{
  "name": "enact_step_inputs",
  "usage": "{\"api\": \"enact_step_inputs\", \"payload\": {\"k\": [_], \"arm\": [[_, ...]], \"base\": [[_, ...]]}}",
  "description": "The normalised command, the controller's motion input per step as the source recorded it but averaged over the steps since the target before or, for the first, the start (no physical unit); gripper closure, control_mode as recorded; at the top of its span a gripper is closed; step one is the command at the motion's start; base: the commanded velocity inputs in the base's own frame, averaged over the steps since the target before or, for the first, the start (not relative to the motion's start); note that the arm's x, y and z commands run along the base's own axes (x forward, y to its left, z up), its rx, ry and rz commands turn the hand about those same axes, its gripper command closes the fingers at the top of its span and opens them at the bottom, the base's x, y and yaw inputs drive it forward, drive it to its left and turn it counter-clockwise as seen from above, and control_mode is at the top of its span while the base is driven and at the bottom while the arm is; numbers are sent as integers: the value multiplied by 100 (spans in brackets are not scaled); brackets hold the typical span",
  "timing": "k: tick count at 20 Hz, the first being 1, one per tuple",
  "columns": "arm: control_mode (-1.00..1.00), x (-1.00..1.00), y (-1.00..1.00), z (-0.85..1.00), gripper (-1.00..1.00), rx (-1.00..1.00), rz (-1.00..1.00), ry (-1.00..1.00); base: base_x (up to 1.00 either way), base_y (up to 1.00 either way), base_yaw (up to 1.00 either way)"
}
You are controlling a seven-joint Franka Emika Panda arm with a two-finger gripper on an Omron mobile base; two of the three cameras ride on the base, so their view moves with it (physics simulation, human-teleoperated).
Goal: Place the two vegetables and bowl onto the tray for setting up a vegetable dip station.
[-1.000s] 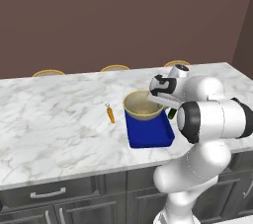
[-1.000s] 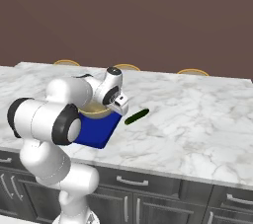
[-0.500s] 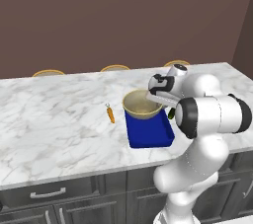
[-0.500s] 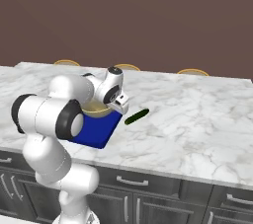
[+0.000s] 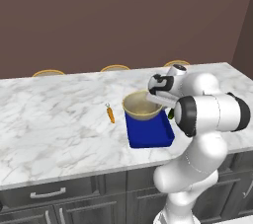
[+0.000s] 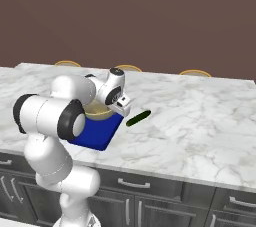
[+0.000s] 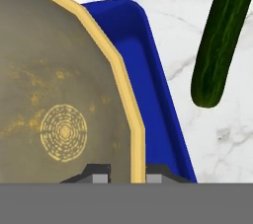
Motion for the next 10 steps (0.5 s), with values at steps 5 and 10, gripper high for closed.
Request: {"api": "enact_step_inputs", "payload": {"k": [5, 10], "arm": [[-100, 0, 0, -17, 100, 0, 0, 0], [-100, 1, 0, -14, 100, 0, 0, 0]], "base": [[0, 0, 0], [0, 0, 0]]}}
